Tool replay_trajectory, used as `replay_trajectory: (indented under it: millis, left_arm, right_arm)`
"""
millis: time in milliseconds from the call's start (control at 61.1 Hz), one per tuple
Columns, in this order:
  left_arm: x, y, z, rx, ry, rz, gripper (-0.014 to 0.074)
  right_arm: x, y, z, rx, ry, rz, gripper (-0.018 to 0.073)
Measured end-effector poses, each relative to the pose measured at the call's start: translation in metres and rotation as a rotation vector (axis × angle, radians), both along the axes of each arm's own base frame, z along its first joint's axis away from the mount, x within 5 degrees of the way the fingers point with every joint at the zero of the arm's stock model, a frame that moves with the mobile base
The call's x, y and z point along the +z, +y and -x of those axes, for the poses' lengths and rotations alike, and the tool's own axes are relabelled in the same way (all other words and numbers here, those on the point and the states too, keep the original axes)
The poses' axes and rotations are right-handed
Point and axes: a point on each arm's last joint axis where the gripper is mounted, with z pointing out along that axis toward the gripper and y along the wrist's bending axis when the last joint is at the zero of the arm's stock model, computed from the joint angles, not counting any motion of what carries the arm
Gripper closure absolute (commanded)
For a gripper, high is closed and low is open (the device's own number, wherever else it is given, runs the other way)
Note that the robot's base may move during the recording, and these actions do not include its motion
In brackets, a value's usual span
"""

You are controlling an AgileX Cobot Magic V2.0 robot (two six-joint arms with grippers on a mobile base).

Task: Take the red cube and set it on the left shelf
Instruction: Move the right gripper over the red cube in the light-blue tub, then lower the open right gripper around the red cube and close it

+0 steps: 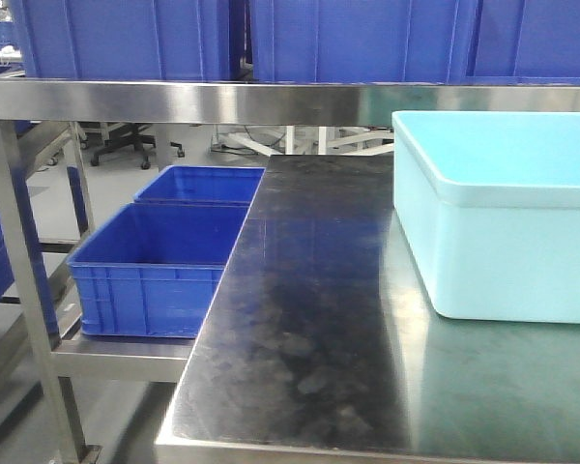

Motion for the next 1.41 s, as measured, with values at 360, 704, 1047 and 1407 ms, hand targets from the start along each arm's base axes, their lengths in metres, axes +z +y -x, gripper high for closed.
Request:
replay_trajectory:
  millis: [360, 704, 1047, 1407]
  left_arm:
    - [0.000, 0.000, 0.000, 0.000, 0.000, 0.000, 0.0495]
    - [0.000, 0.000, 0.000, 0.000, 0.000, 0.000, 0.0495]
    - [0.000, 0.000, 0.000, 0.000, 0.000, 0.000, 0.0495]
    - [0.000, 0.000, 0.000, 0.000, 0.000, 0.000, 0.0495]
  right_arm:
    - [-0.012, -0.003, -0.080, -0.013, 0.386, 0.099, -0.0001]
    - [-0.049, -0.016, -0.115, -0.052, 0.567, 0.104, -0.0001]
    - [-0.071, -0.044, -0.125, -0.144, 0.654, 0.077, -0.0001]
    - [-0.089, -0.048, -0.136, -0.148, 0.705, 0.070, -0.0001]
